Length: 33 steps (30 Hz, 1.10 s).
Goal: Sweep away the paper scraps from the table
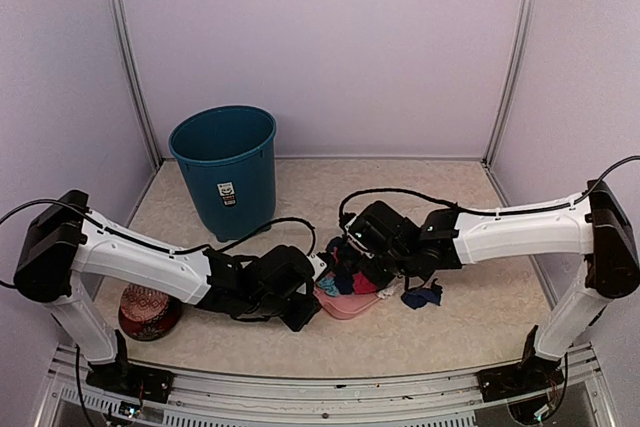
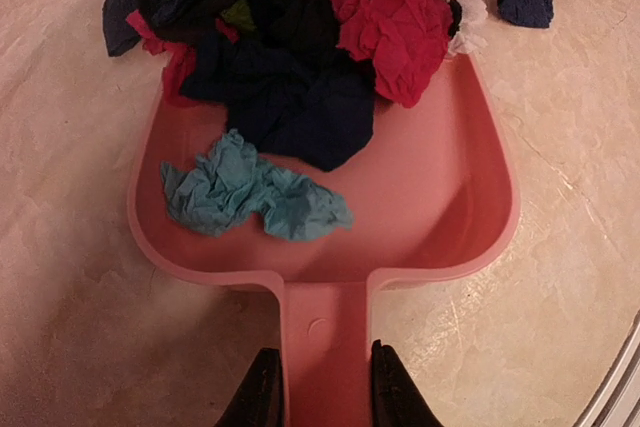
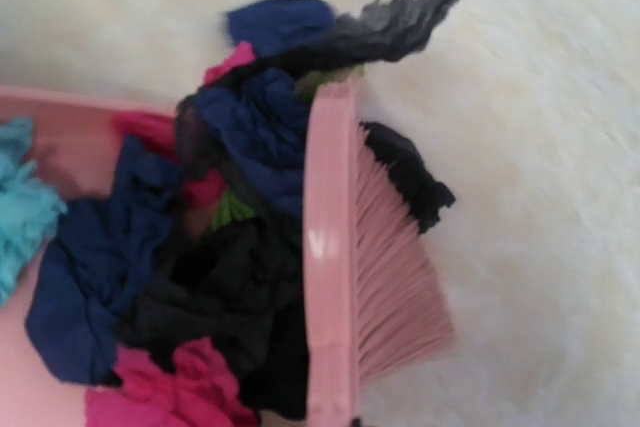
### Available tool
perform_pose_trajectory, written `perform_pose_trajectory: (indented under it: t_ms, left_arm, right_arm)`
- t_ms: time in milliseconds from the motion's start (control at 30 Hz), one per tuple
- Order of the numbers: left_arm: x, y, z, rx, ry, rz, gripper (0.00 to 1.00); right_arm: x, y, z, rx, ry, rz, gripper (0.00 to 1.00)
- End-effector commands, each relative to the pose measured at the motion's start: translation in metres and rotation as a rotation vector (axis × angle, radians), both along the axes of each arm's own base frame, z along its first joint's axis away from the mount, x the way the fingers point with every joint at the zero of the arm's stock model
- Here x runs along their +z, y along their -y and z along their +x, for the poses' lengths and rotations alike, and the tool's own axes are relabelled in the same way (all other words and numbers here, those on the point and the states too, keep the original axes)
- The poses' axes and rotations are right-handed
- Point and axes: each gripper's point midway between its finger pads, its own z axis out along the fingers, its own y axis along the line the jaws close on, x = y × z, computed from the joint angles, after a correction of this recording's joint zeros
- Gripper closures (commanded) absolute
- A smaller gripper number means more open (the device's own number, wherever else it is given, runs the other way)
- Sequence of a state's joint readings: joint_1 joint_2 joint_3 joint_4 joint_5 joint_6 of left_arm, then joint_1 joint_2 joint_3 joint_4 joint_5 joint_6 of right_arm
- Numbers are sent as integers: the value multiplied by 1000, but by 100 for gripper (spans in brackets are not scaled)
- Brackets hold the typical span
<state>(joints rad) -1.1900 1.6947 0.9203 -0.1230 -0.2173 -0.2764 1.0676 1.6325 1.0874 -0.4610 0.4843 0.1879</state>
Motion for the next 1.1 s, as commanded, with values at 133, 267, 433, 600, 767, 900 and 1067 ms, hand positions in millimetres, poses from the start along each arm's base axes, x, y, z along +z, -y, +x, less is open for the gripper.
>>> perform_pose_trajectory:
  t_ms: [133,267,433,600,767,900,1067]
  left_arm:
    - [-26,-16,5,81,-3,29,100]
    - [-30,-21,10,124,11,29,100]
    - [-31,-27,14,173,36,-1,100]
    - [-32,-30,19,205,66,-24,100]
    - [-26,-28,19,210,99,-60,100]
    - [-22,-29,19,214,126,-78,100]
    - [-19,-31,21,225,155,-92,100]
  right_arm:
    - [-7,-37,-52,221,-120,26,100]
    - [-4,-37,-59,233,-102,-6,100]
    - [0,-34,-65,239,-94,-28,100]
    - [15,-31,-65,226,-65,-12,100]
    - [34,-24,-55,166,1,2,100]
    - [51,-17,-47,123,65,21,100]
    - [75,1,-35,30,157,41,100]
